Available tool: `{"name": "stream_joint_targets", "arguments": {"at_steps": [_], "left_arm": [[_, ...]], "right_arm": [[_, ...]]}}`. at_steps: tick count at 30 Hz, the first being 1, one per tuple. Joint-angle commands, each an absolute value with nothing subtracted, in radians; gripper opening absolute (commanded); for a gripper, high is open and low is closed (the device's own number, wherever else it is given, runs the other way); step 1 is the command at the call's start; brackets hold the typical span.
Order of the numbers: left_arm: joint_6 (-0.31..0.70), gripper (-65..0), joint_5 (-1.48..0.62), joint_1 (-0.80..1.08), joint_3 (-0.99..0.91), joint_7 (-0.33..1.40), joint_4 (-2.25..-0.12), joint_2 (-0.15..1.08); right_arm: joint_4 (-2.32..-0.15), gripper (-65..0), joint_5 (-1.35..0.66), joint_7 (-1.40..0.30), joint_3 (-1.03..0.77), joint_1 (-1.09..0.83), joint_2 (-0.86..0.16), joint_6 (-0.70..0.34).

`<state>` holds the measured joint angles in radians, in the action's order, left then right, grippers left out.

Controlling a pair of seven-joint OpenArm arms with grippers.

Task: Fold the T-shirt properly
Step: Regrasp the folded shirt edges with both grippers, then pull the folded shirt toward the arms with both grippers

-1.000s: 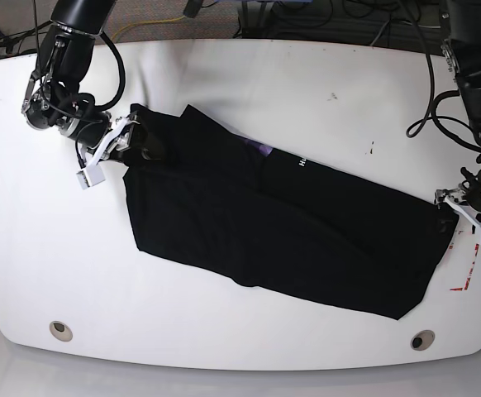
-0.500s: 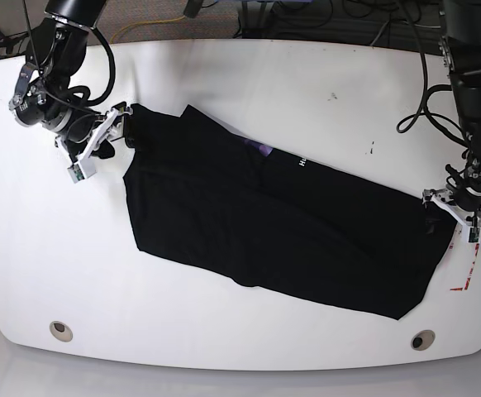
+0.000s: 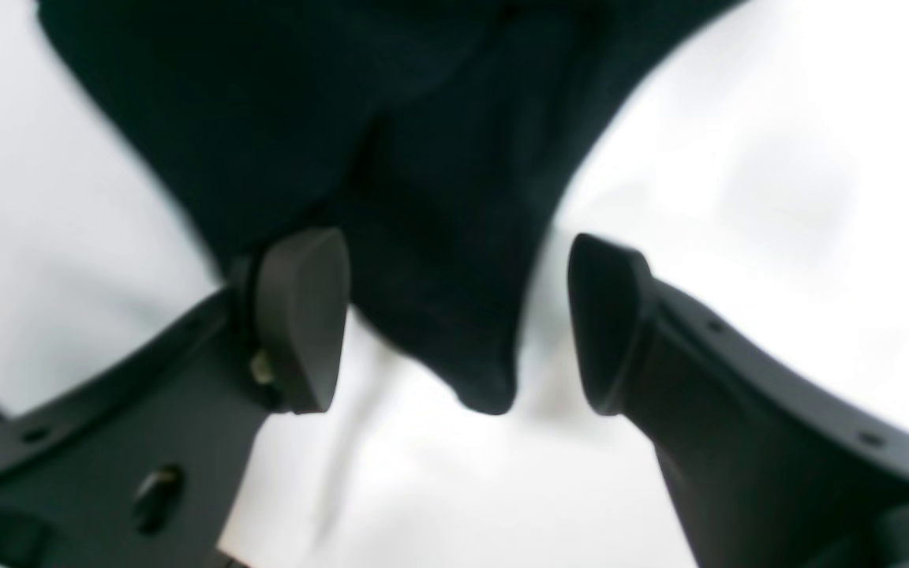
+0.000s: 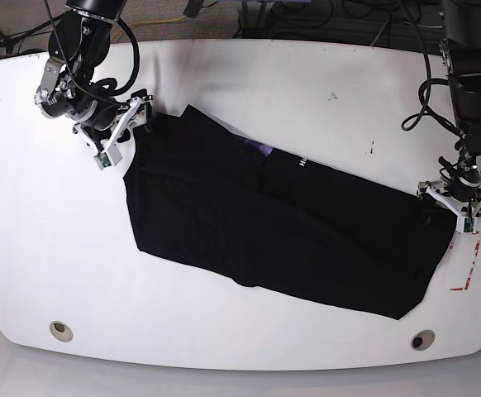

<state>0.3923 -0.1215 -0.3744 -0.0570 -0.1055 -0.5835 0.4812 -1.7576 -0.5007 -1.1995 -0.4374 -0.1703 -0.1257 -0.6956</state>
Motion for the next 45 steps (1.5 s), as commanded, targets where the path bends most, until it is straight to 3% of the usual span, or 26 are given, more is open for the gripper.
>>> {"name": "stream_joint_targets", "arguments": {"at_steps": [1, 6, 8, 11, 14, 18, 26, 32, 37, 45], "left_arm": [[0.384, -8.3, -0.127, -0.401, -0.062, -0.125, -0.595, 0.506], [0.384, -8.9, -0.127, -0.401, -0.062, -0.125, -0.595, 0.503], [0.384, -13.3, -0.124, -0.401, -0.062, -0.125, -0.595, 0.503], [0.387, -27.2, -0.068, -0.401, -0.061, -0.124, -0.595, 0.499], [0.387, -44.3, 0.005, -0.401, -0.062, -0.124, -0.595, 0.499], [0.39, -56.9, 0.039, -0.395, -0.062, -0.124, -0.595, 0.498], [0.394, -64.6, 0.035, -0.363, -0.07, -0.12, -0.599, 0.503], [0.394, -65.0, 0.031, -0.265, -0.079, -0.116, -0.628, 0.506], [0.43, -63.9, 0.031, -0.07, -0.216, 0.016, -0.871, 0.496], [0.642, -59.4, 0.041, 0.199, -0.456, 0.262, -1.303, 0.328]], "right_arm": [[-1.771, -28.2, -0.49, -1.161, -0.417, -0.163, -0.125, -0.698], [-1.735, -43.6, -0.449, -1.133, -0.348, -0.165, -0.12, -0.698], [-1.719, -50.4, -0.449, -1.122, -0.341, -0.166, -0.12, -0.698], [-1.71, -64.0, -0.447, -1.112, -0.338, -0.166, -0.12, -0.698], [-1.715, -65.0, -0.447, -1.112, -0.338, -0.166, -0.12, -0.698], [-1.719, -65.0, -0.449, -1.112, -0.338, -0.177, -0.122, -0.698], [-1.753, -65.0, -0.446, -1.116, -0.343, -0.183, -0.136, -0.698], [-1.807, -65.0, -0.449, -1.118, -0.343, -0.214, -0.203, -0.698], [-1.804, -65.0, -0.449, -1.119, -0.364, -0.239, -0.259, -0.698], [-1.807, -65.0, -0.45, -1.119, -0.409, -0.285, -0.312, -0.698]]}}
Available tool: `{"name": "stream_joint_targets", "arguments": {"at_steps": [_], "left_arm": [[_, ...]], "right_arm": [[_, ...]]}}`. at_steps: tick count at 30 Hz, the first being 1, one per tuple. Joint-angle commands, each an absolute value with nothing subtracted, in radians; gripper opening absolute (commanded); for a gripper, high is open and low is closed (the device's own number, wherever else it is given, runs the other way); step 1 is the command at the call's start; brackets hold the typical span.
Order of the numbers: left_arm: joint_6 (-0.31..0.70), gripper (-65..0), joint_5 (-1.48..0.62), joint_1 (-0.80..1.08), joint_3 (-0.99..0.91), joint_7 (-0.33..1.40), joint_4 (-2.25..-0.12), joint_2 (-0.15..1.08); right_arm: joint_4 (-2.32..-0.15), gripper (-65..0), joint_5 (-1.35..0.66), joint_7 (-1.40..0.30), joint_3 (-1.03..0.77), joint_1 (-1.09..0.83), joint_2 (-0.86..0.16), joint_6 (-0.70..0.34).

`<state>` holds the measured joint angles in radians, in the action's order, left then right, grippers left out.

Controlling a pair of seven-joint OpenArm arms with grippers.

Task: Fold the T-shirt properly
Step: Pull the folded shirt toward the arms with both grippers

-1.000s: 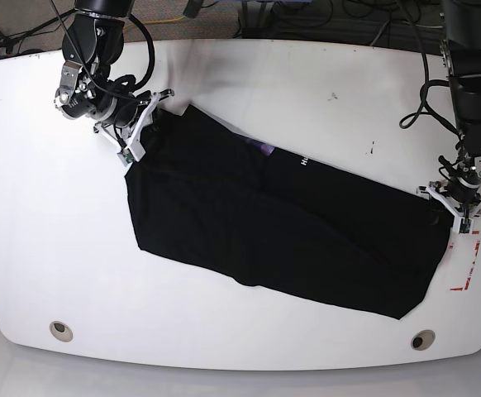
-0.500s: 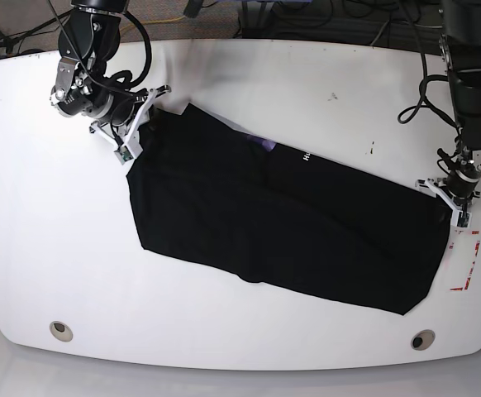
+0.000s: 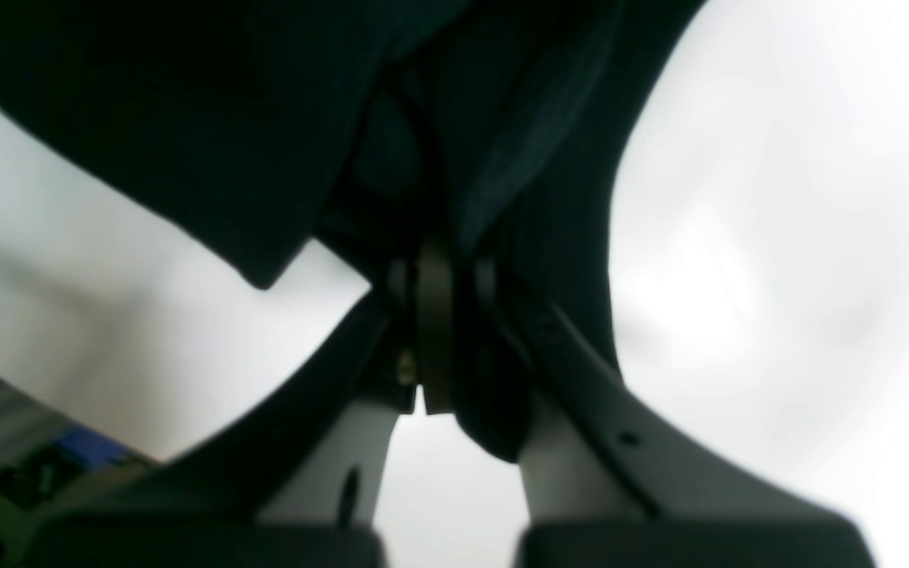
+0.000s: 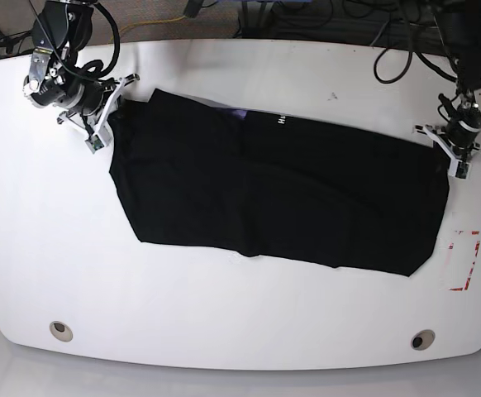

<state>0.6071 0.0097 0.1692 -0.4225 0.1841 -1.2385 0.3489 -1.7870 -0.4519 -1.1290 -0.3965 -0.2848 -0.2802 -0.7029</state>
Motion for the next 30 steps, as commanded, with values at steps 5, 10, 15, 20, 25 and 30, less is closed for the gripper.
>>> {"name": "stream_joint_targets", "arguments": {"at_steps": [5, 10, 15, 20, 25, 30], "left_arm": [[0.698, -59.6, 0.041, 0.311, -0.542, 0.369, -1.466, 0.24], [0.698, -59.6, 0.041, 0.412, -0.602, 0.433, -1.561, 0.177], [0.698, -59.4, 0.041, 0.521, -0.653, 0.449, -1.627, 0.117], [0.698, -58.6, 0.041, 0.579, -0.657, 0.449, -1.635, 0.108], [0.698, -41.0, 0.036, 0.591, -0.677, 0.449, -1.633, 0.108], [0.698, -28.1, 0.033, 0.587, -0.691, 0.449, -1.638, 0.11]], "right_arm": [[-1.808, -65.0, -0.452, -1.119, -0.409, -0.305, -0.334, -0.698], [-1.808, -65.0, -0.452, -1.119, -0.41, -0.341, -0.338, -0.698], [-1.808, -65.0, -0.452, -1.119, -0.458, -0.389, -0.331, -0.698], [-1.81, -65.0, -0.456, -1.119, -0.463, -0.424, -0.331, -0.698], [-1.81, -56.3, -0.526, -1.118, -0.475, -0.453, -0.331, -0.698], [-1.81, -29.3, -0.582, -1.116, -0.541, -0.46, -0.306, -0.698]]}}
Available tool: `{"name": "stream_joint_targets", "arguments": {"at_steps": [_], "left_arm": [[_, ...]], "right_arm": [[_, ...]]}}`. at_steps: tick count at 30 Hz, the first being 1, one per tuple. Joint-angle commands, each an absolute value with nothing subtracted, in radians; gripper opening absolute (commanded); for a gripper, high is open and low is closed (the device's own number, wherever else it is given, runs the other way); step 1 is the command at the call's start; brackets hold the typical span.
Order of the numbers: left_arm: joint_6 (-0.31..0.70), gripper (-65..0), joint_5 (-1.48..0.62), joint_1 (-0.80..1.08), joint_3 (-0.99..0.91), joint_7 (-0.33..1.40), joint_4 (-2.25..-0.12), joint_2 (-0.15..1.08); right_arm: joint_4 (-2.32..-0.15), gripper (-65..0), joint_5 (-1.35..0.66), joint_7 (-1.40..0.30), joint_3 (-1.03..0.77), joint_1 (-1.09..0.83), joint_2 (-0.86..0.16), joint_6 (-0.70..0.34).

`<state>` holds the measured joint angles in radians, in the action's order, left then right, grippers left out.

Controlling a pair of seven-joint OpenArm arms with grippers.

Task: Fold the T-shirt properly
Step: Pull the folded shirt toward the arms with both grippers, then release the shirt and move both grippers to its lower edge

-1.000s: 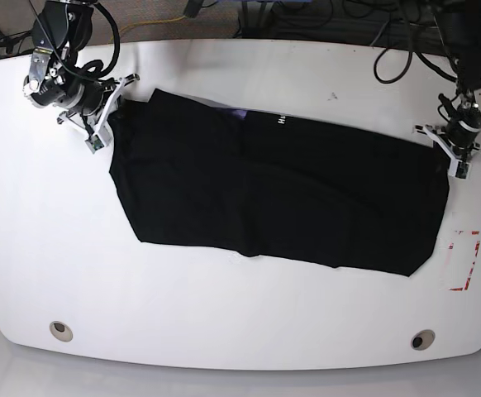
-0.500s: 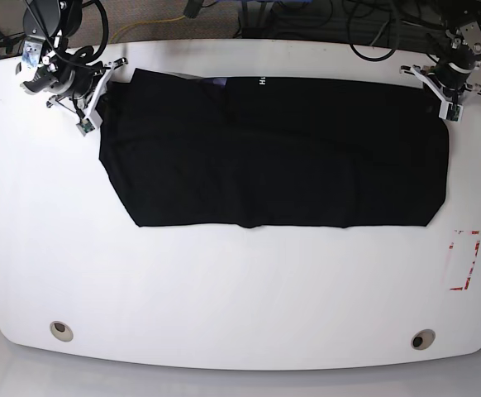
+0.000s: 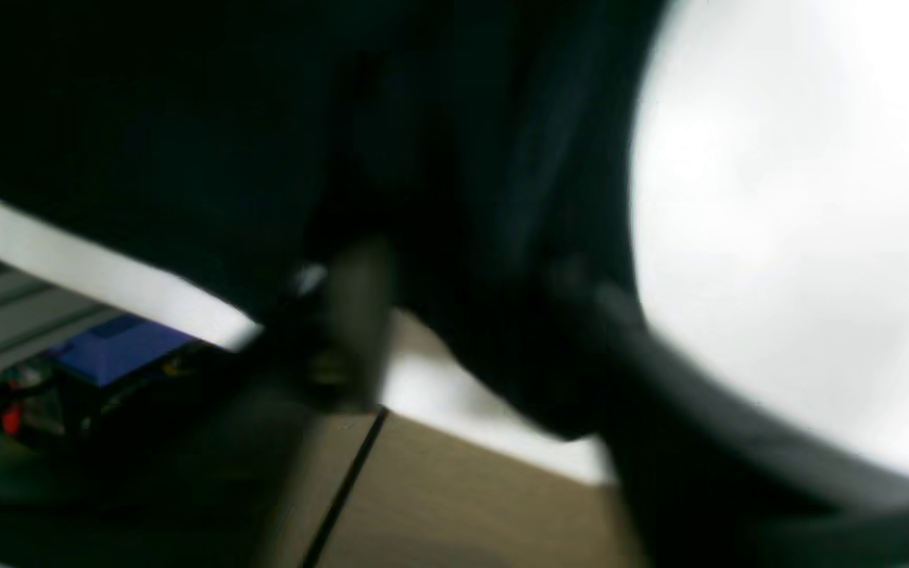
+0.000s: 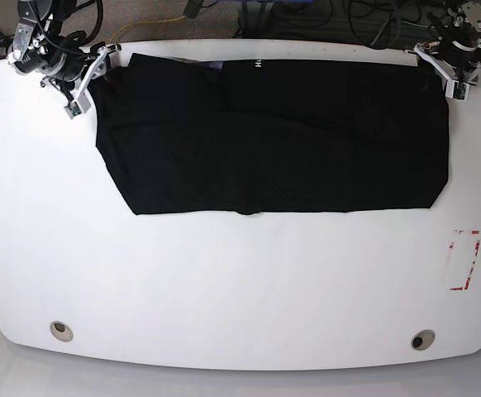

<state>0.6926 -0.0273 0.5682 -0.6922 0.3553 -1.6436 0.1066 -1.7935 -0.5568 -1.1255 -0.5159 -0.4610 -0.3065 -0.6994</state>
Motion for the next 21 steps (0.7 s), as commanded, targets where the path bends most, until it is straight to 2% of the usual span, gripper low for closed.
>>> {"name": "stream_joint_targets", "arguments": {"at_steps": [1, 2, 4, 12, 21], "left_arm": [[0.698, -27.6, 0.033, 0.585, -0.691, 0.449, -1.639, 0.111], [0.698, -27.6, 0.031, 0.584, -0.691, 0.449, -1.641, 0.111], [0.698, -27.6, 0.025, 0.57, -0.693, 0.449, -1.65, 0.113], [0.698, -27.6, -0.163, 0.545, -0.773, 0.449, -1.758, 0.114], [0.698, -27.6, -0.182, 0.429, -0.773, 0.449, -1.794, 0.113]], "right_arm": [[-1.811, -24.4, -0.591, -1.116, -0.562, -0.461, -0.302, -0.698], [-1.825, -19.2, -0.607, -1.116, -0.591, -0.46, -0.295, -0.698], [-1.847, -15.9, -0.627, -1.118, -0.628, -0.46, -0.289, -0.698], [-1.88, -15.5, -0.763, -1.118, -0.7, -0.412, -0.291, -0.698], [-1.756, -15.5, -0.619, -1.118, -0.591, -0.15, -0.288, -0.698]]}}
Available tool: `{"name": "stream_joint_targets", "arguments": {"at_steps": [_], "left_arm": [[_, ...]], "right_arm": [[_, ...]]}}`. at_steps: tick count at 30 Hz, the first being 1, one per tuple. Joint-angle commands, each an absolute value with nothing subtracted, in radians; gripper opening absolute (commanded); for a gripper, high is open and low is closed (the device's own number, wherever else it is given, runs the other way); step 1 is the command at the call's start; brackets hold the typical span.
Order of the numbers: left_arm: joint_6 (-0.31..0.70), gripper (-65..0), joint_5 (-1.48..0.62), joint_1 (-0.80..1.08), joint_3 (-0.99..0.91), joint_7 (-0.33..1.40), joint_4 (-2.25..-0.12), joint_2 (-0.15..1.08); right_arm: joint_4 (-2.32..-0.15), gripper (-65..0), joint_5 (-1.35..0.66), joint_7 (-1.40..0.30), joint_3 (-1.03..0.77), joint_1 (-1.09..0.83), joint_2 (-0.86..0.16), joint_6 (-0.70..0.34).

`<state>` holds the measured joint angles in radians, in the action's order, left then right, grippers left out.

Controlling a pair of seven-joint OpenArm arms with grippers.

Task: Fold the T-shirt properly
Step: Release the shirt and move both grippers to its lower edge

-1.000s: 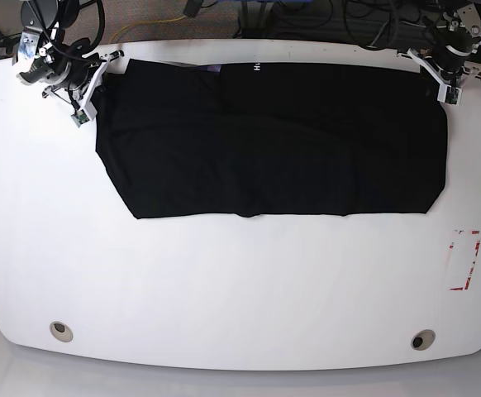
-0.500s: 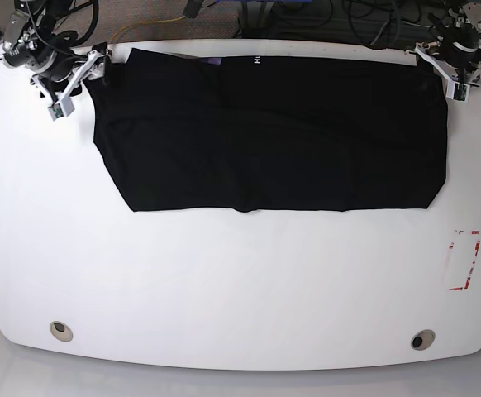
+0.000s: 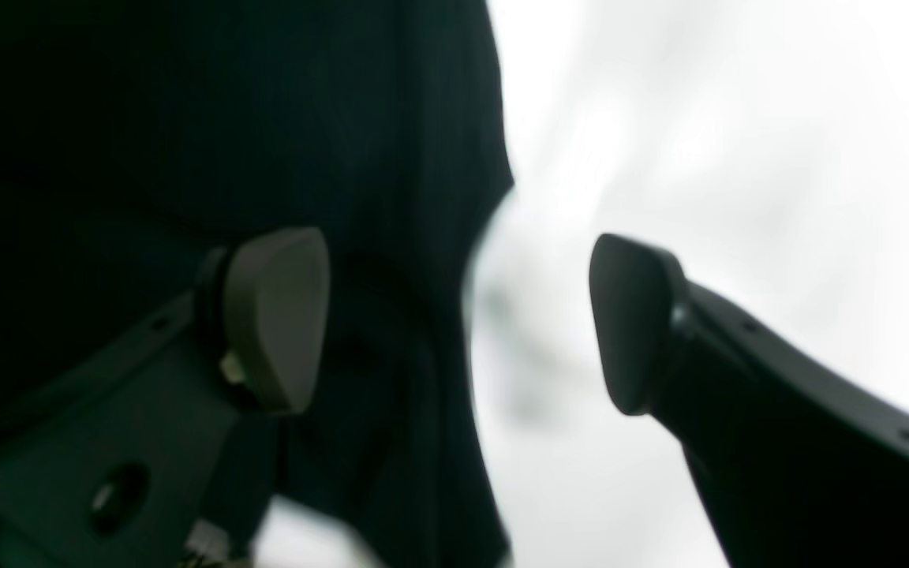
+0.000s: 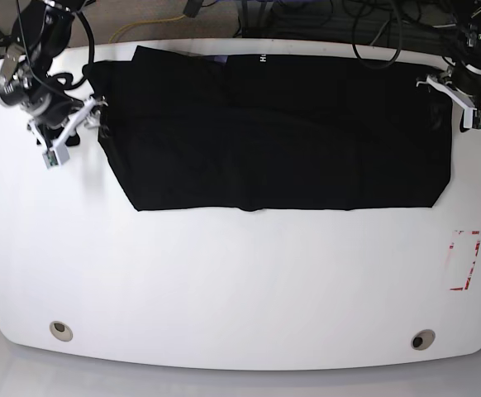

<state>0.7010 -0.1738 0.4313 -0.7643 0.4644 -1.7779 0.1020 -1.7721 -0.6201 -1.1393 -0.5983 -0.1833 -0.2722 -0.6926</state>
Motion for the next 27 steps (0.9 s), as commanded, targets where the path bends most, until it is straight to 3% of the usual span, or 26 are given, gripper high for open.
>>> {"name": "stream_joint_targets", "arguments": {"at_steps": [1, 9, 17, 27], "left_arm": [[0.698, -27.8, -0.182, 0.42, -0.774, 0.449, -1.794, 0.113], [0.698, -27.8, -0.107, 0.302, -0.771, 0.449, -1.787, 0.113], [0.698, -27.8, 0.001, 0.165, -0.774, 0.449, -1.713, 0.107], [0.698, -27.8, 0.12, 0.022, -0.777, 0.449, -1.606, 0.111]], "right_arm": [[-1.733, -15.5, -0.604, -1.118, -0.584, -0.122, -0.288, -0.698], [-1.478, -15.5, -0.472, -1.102, -0.513, 0.157, -0.288, -0.698], [-1.207, -15.5, -0.378, -0.967, -0.417, 0.325, -0.289, -0.698], [-1.046, -17.0, -0.377, -0.895, -0.366, 0.367, -0.252, -0.698]]}}
